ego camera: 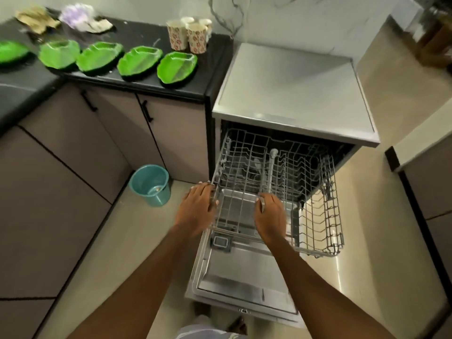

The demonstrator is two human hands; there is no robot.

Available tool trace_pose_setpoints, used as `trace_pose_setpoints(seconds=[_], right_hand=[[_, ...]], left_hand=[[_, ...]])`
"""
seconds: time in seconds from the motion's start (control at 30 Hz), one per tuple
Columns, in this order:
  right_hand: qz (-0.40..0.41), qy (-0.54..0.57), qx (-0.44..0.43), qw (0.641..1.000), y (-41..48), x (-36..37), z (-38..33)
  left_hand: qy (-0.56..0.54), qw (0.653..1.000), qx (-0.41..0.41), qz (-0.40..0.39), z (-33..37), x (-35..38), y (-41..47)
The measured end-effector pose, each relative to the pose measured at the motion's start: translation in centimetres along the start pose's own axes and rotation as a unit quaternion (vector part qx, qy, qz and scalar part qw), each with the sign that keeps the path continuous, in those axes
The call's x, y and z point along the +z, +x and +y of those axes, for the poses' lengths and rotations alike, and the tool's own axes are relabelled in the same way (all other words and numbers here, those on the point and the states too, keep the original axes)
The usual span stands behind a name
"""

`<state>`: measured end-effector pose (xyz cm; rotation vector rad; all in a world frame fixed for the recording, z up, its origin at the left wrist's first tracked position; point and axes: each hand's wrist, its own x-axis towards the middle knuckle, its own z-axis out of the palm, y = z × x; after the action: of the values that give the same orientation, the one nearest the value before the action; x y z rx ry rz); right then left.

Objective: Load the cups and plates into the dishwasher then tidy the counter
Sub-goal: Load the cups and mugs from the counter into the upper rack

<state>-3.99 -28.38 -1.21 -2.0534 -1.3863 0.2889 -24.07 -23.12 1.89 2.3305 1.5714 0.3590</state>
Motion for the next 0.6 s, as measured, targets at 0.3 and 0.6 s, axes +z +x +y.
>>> trace_pose_setpoints(seconds=[0.3, 0.6], right_hand=[[0.036, 0.07, -0.104, 0.991, 5.1, 1.3, -11.7], [0.102, 0.068, -0.179, 0.976, 12.8, 5.8, -25.7]], left_hand=[[0.033, 0.994, 0.001, 0.105, -5.9, -9.5, 3.5], [0.059, 0.98, 0.045, 0.186, -16.1, -21.0, 10.6]])
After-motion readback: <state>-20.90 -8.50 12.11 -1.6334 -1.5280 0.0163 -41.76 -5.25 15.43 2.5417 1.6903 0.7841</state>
